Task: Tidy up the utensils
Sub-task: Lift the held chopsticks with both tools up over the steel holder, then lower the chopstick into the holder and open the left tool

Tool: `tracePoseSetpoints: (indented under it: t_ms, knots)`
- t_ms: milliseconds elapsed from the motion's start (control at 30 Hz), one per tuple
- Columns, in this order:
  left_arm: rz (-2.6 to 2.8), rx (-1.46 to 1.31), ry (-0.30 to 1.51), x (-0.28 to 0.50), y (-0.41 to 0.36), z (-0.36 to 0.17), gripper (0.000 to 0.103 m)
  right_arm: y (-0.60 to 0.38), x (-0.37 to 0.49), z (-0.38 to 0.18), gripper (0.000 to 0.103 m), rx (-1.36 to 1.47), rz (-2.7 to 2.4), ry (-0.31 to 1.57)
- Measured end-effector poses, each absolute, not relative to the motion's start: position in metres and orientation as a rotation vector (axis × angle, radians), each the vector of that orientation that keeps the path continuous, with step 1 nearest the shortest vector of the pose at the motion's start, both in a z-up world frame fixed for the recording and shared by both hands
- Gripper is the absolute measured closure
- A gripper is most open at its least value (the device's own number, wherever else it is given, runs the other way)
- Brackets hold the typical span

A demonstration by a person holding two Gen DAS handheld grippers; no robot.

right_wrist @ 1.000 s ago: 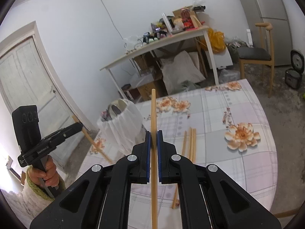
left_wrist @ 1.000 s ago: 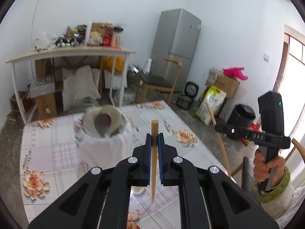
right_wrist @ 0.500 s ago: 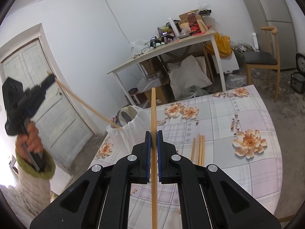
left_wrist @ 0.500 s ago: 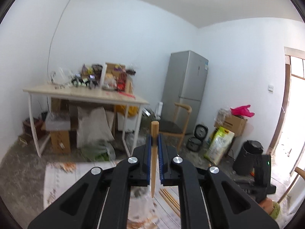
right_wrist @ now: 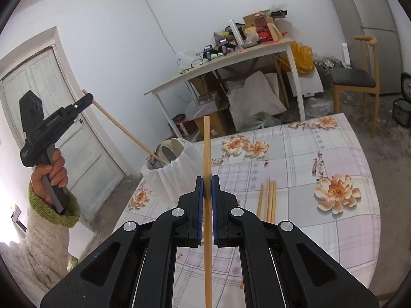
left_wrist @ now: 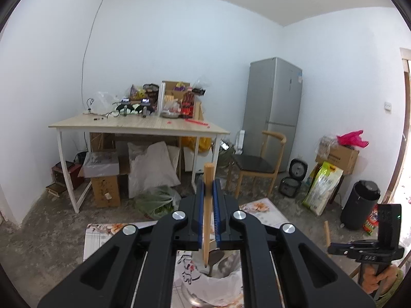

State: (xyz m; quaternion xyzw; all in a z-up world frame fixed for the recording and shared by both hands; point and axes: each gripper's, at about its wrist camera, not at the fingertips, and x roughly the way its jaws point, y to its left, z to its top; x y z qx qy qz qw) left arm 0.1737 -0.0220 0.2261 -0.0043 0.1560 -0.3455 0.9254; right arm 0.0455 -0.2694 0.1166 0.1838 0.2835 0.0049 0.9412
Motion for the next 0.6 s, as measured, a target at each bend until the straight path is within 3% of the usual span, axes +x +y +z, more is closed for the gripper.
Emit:
tracePoseSetpoints:
  t_ms: [600]
  knots:
    - [-0.704, 0.124, 0.546, 0.205, -0.063, 0.151, 0.096, -0.266, 0.050, 0.119, 0.099, 0.358, 0.014, 0.595]
